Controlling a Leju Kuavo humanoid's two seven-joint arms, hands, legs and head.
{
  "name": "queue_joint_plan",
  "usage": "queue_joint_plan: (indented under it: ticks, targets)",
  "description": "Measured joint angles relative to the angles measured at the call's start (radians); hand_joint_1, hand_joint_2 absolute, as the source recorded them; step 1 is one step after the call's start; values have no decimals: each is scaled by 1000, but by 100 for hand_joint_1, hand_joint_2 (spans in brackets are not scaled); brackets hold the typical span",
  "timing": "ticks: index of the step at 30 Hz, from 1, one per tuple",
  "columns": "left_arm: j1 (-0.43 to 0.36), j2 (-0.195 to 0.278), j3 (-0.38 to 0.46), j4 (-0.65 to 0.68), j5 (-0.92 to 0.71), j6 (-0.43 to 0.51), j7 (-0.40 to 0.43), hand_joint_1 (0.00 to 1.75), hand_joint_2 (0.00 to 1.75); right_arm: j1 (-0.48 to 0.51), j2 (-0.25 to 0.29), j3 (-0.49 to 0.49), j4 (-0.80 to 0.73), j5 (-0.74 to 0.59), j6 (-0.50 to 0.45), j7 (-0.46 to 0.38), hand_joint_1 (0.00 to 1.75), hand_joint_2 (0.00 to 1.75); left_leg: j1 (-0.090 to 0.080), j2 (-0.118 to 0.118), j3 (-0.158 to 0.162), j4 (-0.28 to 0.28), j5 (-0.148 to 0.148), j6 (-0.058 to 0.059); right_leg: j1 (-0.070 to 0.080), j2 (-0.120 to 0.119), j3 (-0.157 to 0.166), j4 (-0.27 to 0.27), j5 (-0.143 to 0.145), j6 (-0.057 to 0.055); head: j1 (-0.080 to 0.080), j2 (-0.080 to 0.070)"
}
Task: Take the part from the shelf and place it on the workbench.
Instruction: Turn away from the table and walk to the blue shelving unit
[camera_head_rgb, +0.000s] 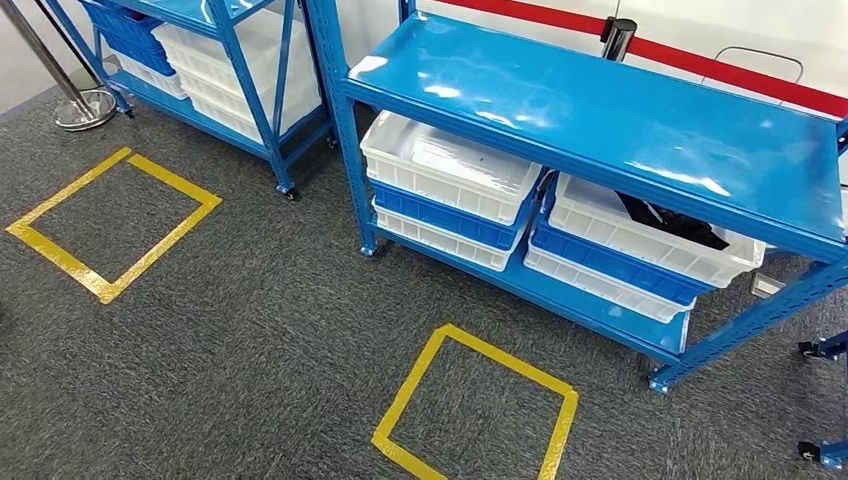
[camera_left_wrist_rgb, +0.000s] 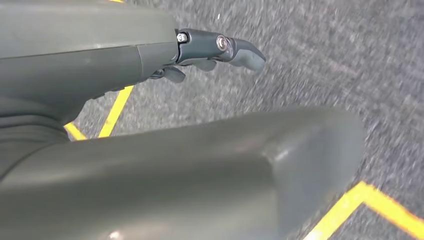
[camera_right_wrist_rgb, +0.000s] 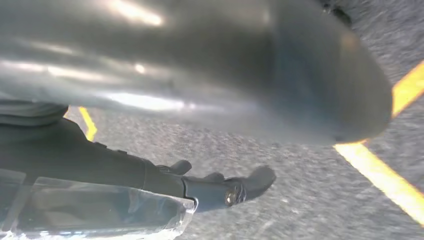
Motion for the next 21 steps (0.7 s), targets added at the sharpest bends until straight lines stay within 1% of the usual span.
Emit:
queue_joint_plan:
  ticks: [1,2,3,4,5,6,7,8,9,10,11,12,13,14,15,16,17,18,19,20,21]
  targets:
    - [-2,0,0,0,-1,6,5,0,0,0,0,0,0,0,0,0,0,0,-3,-1,3,0,-5,2,0,0,-46,65,-17,-1,1,0]
    - [-3,-1,0,0,-2,10,10,0,0,1,-1,0,0,1,0,0,0,0,-5,-3,8,0,-10,3,0,0,-80,101,-18,3,1,0]
    - [-2,-1,0,0,-3,13,12,0,0,2,-1,0,0,1,0,0,0,0,-6,-6,14,0,-16,3,0,0,-93,97,0,12,1,0]
    - [-2,-2,0,0,-4,15,15,0,0,4,-2,0,0,1,0,0,0,0,-7,-8,22,1,-22,0,0,-1,-86,54,35,22,1,0]
    - [-2,-4,0,0,-4,18,17,0,0,5,-3,0,0,0,0,1,0,0,-8,-10,30,2,-29,-3,0,-2,-63,-18,79,32,2,0]
    - [-2,-5,0,0,-4,19,19,0,0,5,-4,0,0,0,0,1,0,0,-11,-11,37,6,-38,-8,0,-5,-39,-86,118,35,2,0]
    - [-3,-5,0,0,-5,20,21,0,0,3,-5,0,1,0,0,1,0,0,-14,-10,41,10,-47,-13,1,-7,-19,-135,146,31,2,0]
    - [-3,-6,0,0,-5,20,23,0,0,2,-5,0,1,0,0,1,0,0,-17,-10,43,14,-54,-18,2,-8,-7,-161,161,25,1,0]
    - [-4,-6,0,0,-5,20,24,0,0,0,-5,0,1,0,0,1,0,0,-19,-9,44,16,-59,-22,3,-9,-4,-165,164,16,0,0]
    - [-5,-6,0,0,-6,21,24,0,0,-1,-5,0,1,-1,0,1,0,0,-17,-8,44,18,-62,-25,1,-7,-1,-167,165,9,-1,0]
    - [-5,-6,0,0,-6,21,25,0,0,-1,-5,0,1,-1,0,1,0,0,-14,-8,44,22,-66,-30,-1,-6,1,-168,165,4,-1,0]
    - [-6,-6,0,0,-7,21,25,0,0,-1,-5,0,1,-2,0,1,0,0,-11,-7,38,37,-77,-36,-5,-5,3,-169,165,-2,-3,0]
    - [-6,-6,0,0,-8,21,25,0,0,-1,-5,0,1,-3,-1,1,0,0,-7,-6,24,70,-97,-44,-10,-4,5,-170,164,-7,-4,0]
    - [-6,-6,0,0,-9,21,25,0,0,-1,-5,0,1,-4,-1,1,0,0,-2,-6,-2,125,-126,-53,-11,-3,7,-171,163,-11,-6,0]
    - [-7,-6,0,0,-10,20,26,0,0,0,-4,0,1,-5,-1,1,0,0,3,-5,-37,194,-158,-60,-11,-1,8,-171,161,-14,-7,0]
    - [-7,-6,0,0,-12,20,26,0,0,0,-4,0,1,-8,-1,1,0,0,8,-5,-74,260,-183,-66,-10,3,9,-171,160,-15,-7,0]
    - [-7,-7,0,1,-14,20,27,0,0,0,-3,-1,1,-11,-1,1,0,0,13,-5,-102,304,-192,-70,-10,8,10,-170,159,-16,-7,0]
    - [-7,-7,0,1,-15,20,28,0,0,0,-3,-1,1,-13,-1,1,0,0,17,-5,-111,310,-179,-72,-10,16,12,-170,158,-16,-7,0]
    - [-7,-7,0,1,-16,20,29,0,0,0,-3,-1,1,-15,-1,1,0,0,21,-6,-101,276,-146,-72,-10,25,15,-170,158,-16,-7,0]
    - [-7,-7,0,1,-16,20,30,0,0,-1,-3,-1,1,-16,-1,1,0,0,24,-13,-73,210,-101,-70,-11,36,18,-171,157,-15,-7,0]
    - [-7,-6,0,1,-16,20,30,0,0,-1,-1,-2,1,-16,-1,1,0,0,26,-31,-40,138,-66,-67,-12,46,21,-171,157,-13,-7,0]
